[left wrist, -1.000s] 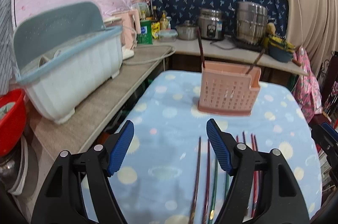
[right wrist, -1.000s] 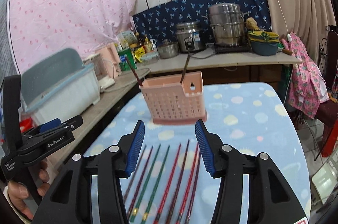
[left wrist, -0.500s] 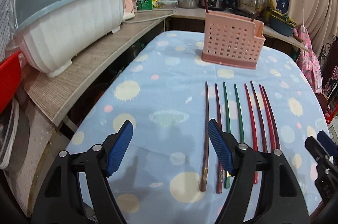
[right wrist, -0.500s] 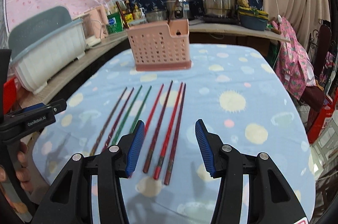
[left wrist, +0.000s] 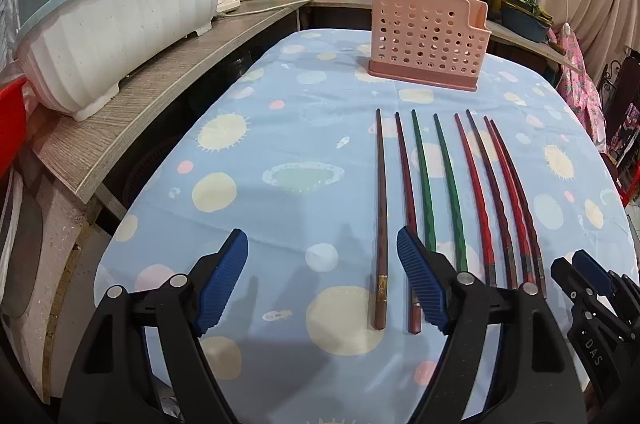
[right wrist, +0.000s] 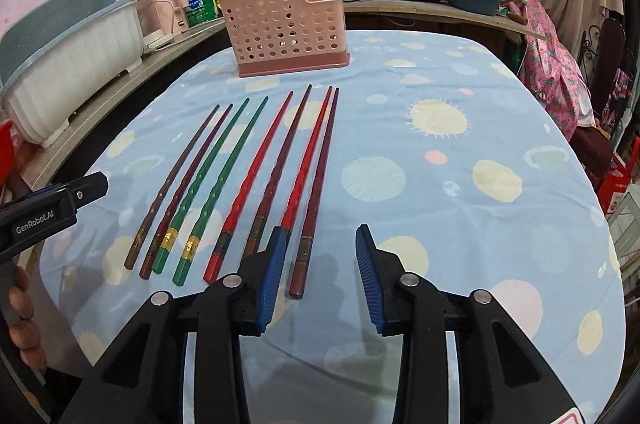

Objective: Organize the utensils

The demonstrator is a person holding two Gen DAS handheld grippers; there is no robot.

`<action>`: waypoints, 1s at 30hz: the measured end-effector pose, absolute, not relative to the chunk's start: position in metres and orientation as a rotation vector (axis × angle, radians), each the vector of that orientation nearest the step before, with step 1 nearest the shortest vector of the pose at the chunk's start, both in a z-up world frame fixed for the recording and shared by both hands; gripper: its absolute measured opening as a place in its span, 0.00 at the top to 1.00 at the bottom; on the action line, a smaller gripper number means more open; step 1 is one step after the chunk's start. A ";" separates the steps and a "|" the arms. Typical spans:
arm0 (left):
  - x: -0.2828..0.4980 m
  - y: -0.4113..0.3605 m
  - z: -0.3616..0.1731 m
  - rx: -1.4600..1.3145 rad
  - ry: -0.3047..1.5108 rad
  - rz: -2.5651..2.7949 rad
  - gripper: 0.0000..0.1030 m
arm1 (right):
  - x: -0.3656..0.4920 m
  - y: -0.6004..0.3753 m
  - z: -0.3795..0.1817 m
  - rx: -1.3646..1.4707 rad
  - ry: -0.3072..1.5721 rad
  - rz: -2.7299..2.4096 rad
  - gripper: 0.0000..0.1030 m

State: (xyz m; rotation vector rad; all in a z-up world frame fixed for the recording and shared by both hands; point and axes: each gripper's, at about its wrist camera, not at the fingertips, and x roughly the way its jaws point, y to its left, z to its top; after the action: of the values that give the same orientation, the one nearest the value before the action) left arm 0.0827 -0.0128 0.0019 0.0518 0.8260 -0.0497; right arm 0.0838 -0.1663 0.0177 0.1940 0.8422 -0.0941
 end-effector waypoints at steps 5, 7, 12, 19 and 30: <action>0.080 -0.014 -0.004 0.055 0.839 -0.052 0.27 | 0.086 -0.163 0.012 0.194 0.863 -0.082 0.74; 0.081 -0.013 -0.005 0.057 0.843 -0.051 0.27 | 0.087 -0.162 0.010 0.193 0.868 -0.080 0.76; 0.080 -0.013 -0.010 0.060 0.855 -0.053 0.27 | 0.088 -0.161 0.006 0.196 0.882 -0.076 0.82; 0.079 -0.016 -0.018 0.069 0.876 -0.066 0.26 | 0.087 -0.160 0.001 0.193 0.891 -0.073 0.90; 0.080 -0.017 -0.035 0.069 0.920 -0.067 0.26 | 0.086 -0.162 -0.001 0.194 0.876 -0.072 0.92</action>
State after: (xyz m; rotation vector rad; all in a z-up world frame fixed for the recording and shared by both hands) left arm 0.0802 -0.0170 -0.0351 0.0686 0.9205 -0.0675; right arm 0.0857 -0.1619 -0.0006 0.1944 0.8757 -0.0723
